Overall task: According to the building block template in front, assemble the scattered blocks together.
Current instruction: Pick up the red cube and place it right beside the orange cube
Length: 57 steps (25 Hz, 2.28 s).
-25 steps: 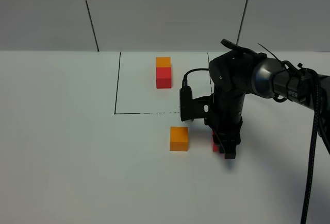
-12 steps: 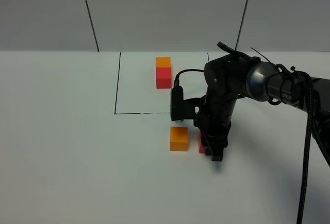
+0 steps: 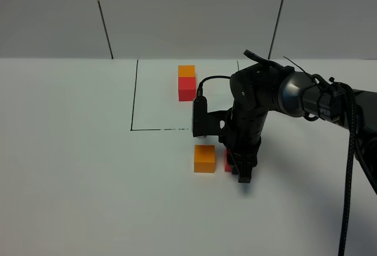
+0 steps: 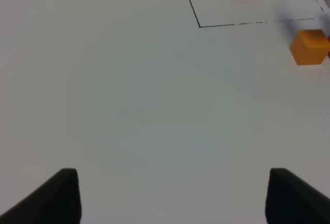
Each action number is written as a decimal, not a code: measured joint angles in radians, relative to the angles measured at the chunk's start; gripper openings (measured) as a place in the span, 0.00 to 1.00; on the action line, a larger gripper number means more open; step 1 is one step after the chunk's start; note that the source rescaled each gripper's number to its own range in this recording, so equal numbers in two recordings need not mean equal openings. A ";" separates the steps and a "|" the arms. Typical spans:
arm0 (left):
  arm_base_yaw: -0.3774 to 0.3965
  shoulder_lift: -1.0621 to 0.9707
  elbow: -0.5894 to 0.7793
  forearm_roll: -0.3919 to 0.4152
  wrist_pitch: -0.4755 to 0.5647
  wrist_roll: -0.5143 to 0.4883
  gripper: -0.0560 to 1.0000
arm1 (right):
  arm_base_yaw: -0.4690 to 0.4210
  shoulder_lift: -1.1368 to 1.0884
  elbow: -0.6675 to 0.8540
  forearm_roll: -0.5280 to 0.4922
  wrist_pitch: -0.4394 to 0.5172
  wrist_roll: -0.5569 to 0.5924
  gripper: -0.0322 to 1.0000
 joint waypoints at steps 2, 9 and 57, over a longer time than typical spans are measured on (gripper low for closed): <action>0.000 0.000 0.000 0.000 0.000 0.000 0.92 | 0.000 0.000 0.000 0.000 0.000 0.003 0.05; 0.000 0.000 0.000 0.000 0.000 0.000 0.92 | 0.000 0.016 -0.001 -0.001 0.008 0.008 0.05; 0.000 0.000 0.000 0.000 0.000 0.001 0.90 | 0.027 0.067 -0.086 0.022 0.041 0.029 0.05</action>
